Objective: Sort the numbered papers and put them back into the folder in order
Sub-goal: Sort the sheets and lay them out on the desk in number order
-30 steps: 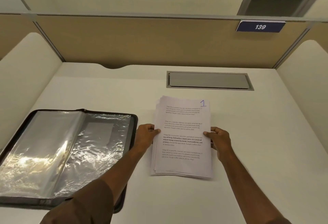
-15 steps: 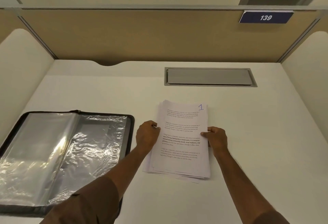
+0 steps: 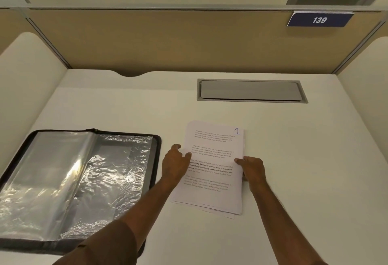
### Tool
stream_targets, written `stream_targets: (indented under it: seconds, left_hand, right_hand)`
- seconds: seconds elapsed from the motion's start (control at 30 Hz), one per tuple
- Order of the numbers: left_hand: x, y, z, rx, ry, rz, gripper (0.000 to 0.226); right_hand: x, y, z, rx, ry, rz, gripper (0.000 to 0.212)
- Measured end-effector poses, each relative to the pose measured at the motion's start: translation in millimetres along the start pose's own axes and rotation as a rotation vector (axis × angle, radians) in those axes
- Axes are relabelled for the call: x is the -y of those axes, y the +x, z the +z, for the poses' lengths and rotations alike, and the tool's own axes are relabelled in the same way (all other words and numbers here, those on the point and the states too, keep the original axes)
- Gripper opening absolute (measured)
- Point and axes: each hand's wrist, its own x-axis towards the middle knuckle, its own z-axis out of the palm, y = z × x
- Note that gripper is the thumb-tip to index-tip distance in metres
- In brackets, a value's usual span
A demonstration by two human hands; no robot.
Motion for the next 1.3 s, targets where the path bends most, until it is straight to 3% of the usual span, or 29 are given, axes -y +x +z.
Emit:
stream_targets:
  seconds: [0.1,0.2,0.5,0.6,0.77,0.97,1.03,1.17,1.3]
  left_hand:
    - [1.1,-1.3,-1.1,-0.005,-0.005,0.007,0.057]
    - [1.8,-2.4,-2.5,-0.013,0.001,0.007,0.056]
    - [-1.7,-7.4,-4.2,0.001,0.001,0.004,0.055]
    - [-3.3,-9.2,-3.6,0.01,0.012,0.008,0.056]
    - [-3.5,-11.3,-2.3,0.027,0.039,0.021,0.059]
    - [-4.8,-9.8,-3.0,0.041,0.039,0.017,0.059]
    - [-4.4,-9.0,-3.3,0.044,0.037,0.01,0.059]
    - [-3.9,-6.5,-3.8,0.056,0.021,-0.007,0.06]
    - [1.9,-2.0,-8.8,0.084,-0.018,-0.003,0.062]
  right_hand:
    - [6.2,-2.6,-0.8,0.017,0.16,0.065,0.014]
    - [8.6,-5.8,-0.5,0.076,0.199,0.078,0.003]
    - [-1.1,-12.5,21.0,-0.065,-0.343,-0.149,0.041]
    - [1.9,-14.3,23.1,-0.031,-0.183,-0.093,0.05]
    - [7.5,-5.2,16.5,0.005,0.18,0.024,0.039]
    - [7.9,5.3,5.1,0.081,0.327,0.154,0.022]
    - [5.1,5.5,7.6,0.126,0.232,0.1,0.025]
    - [3.2,-7.6,14.6,0.088,-0.131,-0.178,0.031]
    - [1.8,-18.2,20.8,0.102,-0.01,-0.319,0.033]
